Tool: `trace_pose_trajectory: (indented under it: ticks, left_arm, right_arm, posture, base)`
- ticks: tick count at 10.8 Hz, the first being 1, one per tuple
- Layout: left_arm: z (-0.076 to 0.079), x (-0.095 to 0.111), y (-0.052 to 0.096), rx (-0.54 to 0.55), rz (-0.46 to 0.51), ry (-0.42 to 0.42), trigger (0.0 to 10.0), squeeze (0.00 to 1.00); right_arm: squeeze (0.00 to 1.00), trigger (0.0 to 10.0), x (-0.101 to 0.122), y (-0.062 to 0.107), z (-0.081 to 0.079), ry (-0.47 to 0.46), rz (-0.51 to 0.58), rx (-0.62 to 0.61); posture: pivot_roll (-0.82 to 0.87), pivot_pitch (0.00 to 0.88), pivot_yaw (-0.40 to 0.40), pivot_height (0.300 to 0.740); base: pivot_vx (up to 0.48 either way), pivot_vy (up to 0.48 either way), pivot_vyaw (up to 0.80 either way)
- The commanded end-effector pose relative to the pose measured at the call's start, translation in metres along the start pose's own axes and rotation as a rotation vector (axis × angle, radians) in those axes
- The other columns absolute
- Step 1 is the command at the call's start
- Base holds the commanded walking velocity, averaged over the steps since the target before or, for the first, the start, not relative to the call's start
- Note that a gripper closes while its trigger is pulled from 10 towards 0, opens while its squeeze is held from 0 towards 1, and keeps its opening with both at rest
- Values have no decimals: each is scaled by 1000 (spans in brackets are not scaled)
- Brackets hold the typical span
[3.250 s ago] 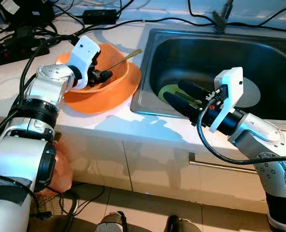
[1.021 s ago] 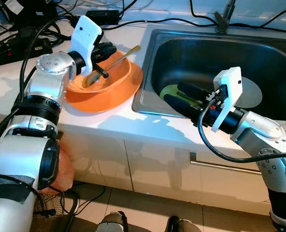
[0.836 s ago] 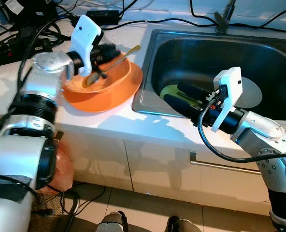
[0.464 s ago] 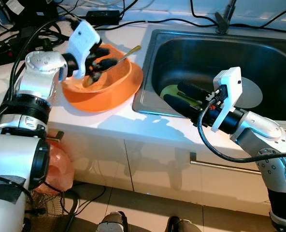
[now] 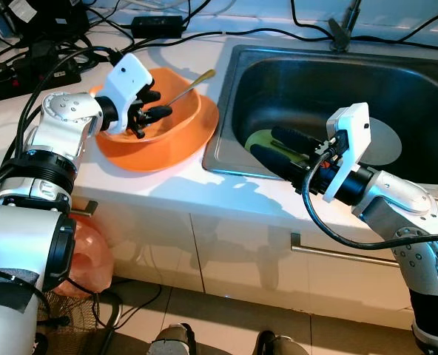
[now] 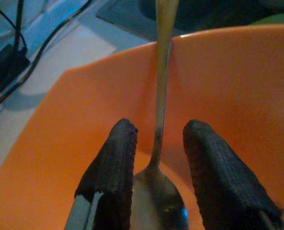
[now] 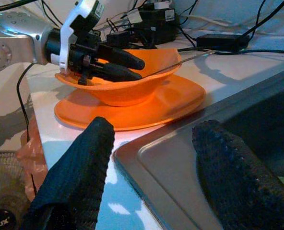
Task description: Kitchen organization
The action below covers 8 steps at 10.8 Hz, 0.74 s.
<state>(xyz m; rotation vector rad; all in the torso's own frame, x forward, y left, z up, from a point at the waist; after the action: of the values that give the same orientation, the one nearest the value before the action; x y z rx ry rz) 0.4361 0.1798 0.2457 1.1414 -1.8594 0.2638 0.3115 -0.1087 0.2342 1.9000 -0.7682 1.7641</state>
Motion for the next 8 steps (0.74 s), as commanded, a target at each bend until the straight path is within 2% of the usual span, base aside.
trace_pose_trajectory:
  ticks: [1,2,3,4,8]
  left_arm:
    - [3,-7,-1,-14,-31,1,10000,0]
    - [5,-11,-1,-24,-48,9,9412,0]
    - [6,-13,-1,-22,-56,16,3647,0]
    - [6,-14,-1,-22,-63,19,0,0]
    - [4,-16,1,-25,-85,5,0,0]
  right_arm:
    - [0,10000,3,2,-2,19,7,-1]
    - [0,10000,3,2,-2,21,7,-3]
    - [0,10000,3,2,-3,21,8,-4]
    - [0,10000,3,3,-2,22,7,-8]
    - [0,10000,4,3,-1,23,8,-10]
  posture:
    - [77,140,70,740]
    - [73,140,72,740]
    - [71,141,73,740]
    - [70,140,73,740]
    - [71,141,75,740]
  base:
    - [0,0,0]
    - [0,0,0]
    - [0,0,0]
    - [0,0,0]
    - [0,0,0]
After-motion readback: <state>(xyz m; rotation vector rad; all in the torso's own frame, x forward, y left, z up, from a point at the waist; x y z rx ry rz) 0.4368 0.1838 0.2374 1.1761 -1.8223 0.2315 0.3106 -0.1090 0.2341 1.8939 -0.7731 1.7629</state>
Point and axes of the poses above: a point about 5 cm out from each wrist's last joint towards the gripper, its own y axis pointing back from the gripper into the wrist, its own x axis along the axis of the wrist's last joint, z = x × y, the point moved 4 cm from there along -y, pointing out of the wrist towards the gripper, and after that the axes turned 6 degrees about -y, right-handed, at the moved point
